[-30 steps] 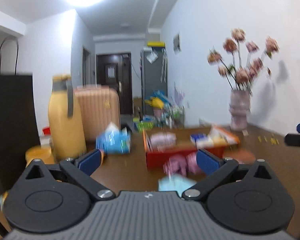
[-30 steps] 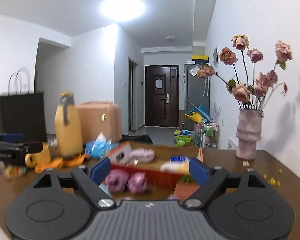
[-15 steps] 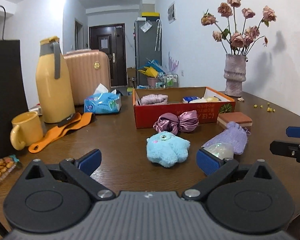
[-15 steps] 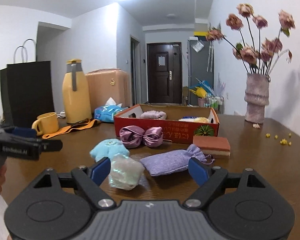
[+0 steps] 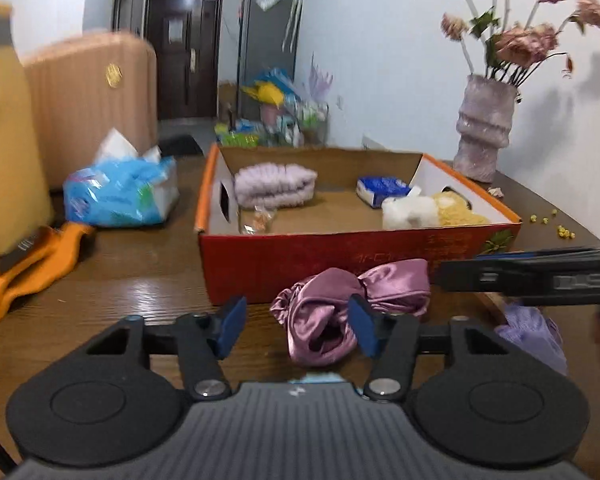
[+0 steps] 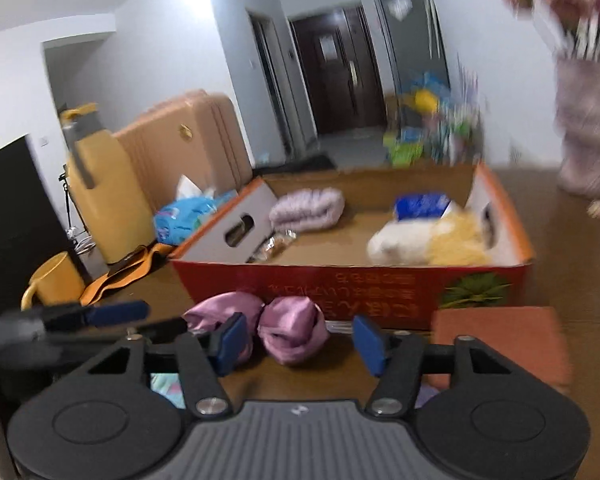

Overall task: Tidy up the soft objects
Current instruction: 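Grasp the pink satin bow with both tools together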

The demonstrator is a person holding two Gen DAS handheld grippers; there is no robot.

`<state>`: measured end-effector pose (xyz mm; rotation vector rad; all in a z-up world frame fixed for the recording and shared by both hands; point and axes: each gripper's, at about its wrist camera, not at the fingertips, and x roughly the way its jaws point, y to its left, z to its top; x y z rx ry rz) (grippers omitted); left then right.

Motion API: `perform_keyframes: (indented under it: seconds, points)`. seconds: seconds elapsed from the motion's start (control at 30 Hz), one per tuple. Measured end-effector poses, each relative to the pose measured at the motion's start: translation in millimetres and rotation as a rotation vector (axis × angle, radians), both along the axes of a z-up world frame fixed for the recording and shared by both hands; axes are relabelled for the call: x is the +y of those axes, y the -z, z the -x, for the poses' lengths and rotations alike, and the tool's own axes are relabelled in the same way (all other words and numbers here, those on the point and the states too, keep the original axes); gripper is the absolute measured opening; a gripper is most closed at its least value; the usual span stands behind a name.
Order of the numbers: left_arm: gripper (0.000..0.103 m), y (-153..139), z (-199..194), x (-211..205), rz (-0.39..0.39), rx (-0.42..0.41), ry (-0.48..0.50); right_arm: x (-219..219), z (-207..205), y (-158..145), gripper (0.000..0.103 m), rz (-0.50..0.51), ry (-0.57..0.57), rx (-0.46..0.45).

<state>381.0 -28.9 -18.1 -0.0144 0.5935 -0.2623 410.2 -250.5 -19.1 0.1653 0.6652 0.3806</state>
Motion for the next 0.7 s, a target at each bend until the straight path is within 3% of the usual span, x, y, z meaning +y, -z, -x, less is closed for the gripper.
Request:
perform_keyframes:
  seconds: [0.03, 0.07, 0.1, 0.13, 0.27, 0.37, 0.57, 0.7]
  points:
    - [0.039, 4, -8, 1, 0.016, 0.024, 0.010, 4, -13, 7, 0.050, 0.003, 0.003, 0.025]
    - [0.023, 8, -14, 2, 0.029, 0.048, 0.015, 7, -23, 14, 0.046, 0.004, 0.007, 0.045]
    - [0.014, 12, -18, 3, 0.046, 0.070, 0.023, 8, -27, 20, 0.034, -0.013, 0.000, 0.054]
    - [0.007, 15, -20, 6, 0.067, 0.083, 0.039, 9, -29, 26, 0.014, -0.040, -0.024, 0.059]
    - [0.003, 14, -15, 4, 0.061, 0.061, 0.060, 15, -25, 27, 0.013, -0.045, -0.024, 0.039]
    - [0.003, -5, 1, 3, 0.060, 0.011, 0.061, 16, -7, 12, 0.012, -0.048, -0.028, -0.004]
    - [0.003, -53, 82, 6, 0.101, -0.140, 0.102, 6, 83, -39, 0.012, -0.051, -0.041, -0.169]
    - [0.003, -63, 134, 5, 0.151, -0.162, 0.125, 5, 151, -51, 0.012, -0.032, -0.041, -0.230]
